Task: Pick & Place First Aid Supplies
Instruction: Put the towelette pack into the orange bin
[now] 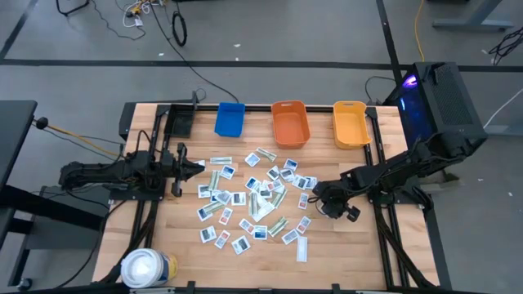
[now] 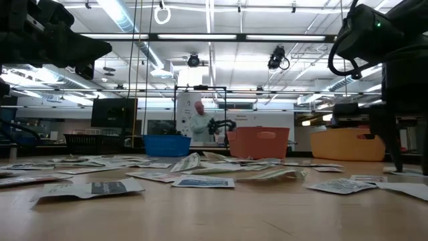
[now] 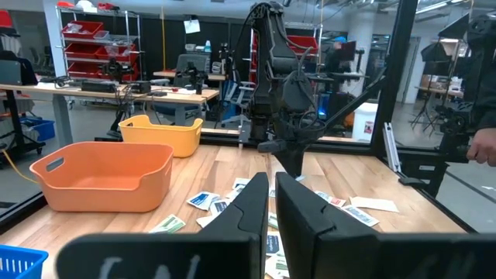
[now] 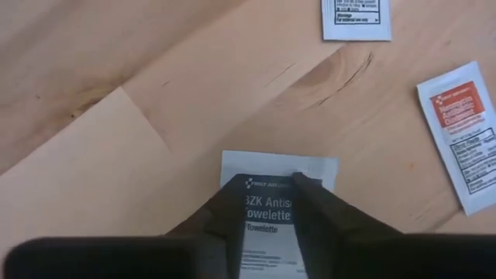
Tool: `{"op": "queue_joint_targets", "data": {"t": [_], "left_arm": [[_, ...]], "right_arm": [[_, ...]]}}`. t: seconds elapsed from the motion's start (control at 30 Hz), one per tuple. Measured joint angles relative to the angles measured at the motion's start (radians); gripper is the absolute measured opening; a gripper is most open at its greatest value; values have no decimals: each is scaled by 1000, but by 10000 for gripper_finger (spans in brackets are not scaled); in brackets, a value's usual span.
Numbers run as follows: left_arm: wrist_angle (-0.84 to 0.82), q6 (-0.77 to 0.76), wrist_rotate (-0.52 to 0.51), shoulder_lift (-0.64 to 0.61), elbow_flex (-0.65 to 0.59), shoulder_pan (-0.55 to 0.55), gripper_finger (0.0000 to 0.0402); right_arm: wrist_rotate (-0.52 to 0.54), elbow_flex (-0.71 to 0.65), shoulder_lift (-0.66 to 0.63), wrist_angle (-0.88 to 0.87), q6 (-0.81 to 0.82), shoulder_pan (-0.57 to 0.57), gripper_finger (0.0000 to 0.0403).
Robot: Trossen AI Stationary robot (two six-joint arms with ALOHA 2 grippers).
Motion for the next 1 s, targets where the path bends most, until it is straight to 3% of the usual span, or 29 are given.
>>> {"op": "queue_joint_targets", "data": {"t": [0.33, 0.57, 1.0], "left_arm": [[0, 0, 0, 0, 0, 0, 32], [0, 0, 0, 0, 0, 0, 32], [0, 0, 0, 0, 0, 0, 32]], "right_arm": [[7, -1, 2, -1, -1, 0, 8], [13, 6, 5, -7, -1, 0, 20], [114, 106, -9, -81, 30, 0, 4]]}}
